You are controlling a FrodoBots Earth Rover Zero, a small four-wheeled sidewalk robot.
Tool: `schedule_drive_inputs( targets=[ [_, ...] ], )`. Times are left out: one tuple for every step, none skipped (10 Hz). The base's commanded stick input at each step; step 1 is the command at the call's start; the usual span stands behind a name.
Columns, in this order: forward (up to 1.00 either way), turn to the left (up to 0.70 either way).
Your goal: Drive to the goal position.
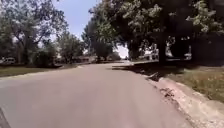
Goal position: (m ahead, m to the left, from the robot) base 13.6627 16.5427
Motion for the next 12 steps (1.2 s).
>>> schedule_drive_inputs(
  targets=[
    [0.70, 0.00],
    [0.70, 0.00],
    [0.70, 0.00],
    [0.70, 0.00],
    [0.70, 0.00],
    [0.70, 0.00],
    [0.70, 0.00],
    [0.70, 0.00],
    [0.70, 0.00],
    [0.70, 0.00],
    [0.70, 0.00],
    [0.70, 0.00]
  ],
)
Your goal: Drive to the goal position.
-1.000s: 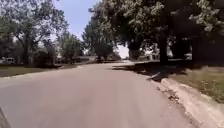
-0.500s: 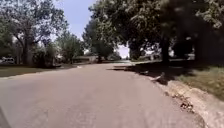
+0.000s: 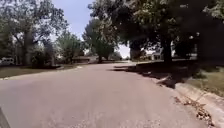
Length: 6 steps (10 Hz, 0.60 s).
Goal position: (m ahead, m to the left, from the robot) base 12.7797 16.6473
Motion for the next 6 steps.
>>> schedule_drive_inputs(
  targets=[
    [0.70, 0.00],
    [0.70, 0.00],
    [0.70, 0.00],
    [0.70, -0.19],
    [0.70, -0.18],
    [0.70, 0.00]
  ],
)
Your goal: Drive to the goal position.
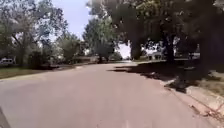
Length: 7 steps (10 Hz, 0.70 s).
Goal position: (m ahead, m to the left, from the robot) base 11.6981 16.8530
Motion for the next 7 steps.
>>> schedule_drive_inputs(
  targets=[
    [0.70, 0.00],
    [0.70, 0.00],
    [0.70, -0.32],
    [0.70, -0.26],
    [0.70, -0.16],
    [0.70, -0.06],
    [0.70, 0.00]
  ],
)
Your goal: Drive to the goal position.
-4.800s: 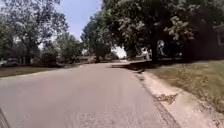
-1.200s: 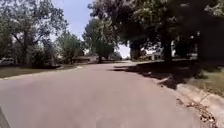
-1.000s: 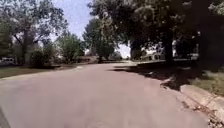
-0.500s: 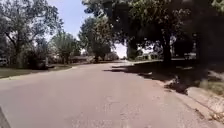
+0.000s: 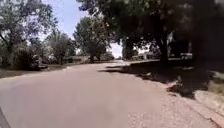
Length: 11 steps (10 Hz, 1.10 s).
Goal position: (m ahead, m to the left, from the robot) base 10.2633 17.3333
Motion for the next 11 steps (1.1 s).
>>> schedule_drive_inputs(
  targets=[
    [0.70, 0.00],
    [0.70, 0.00],
    [0.70, 0.00],
    [0.70, 0.00],
    [0.70, -0.19],
    [0.70, -0.33],
    [0.70, -0.23],
    [0.70, 0.00],
    [0.70, 0.00],
    [0.70, 0.00],
    [0.70, 0.00]
  ],
)
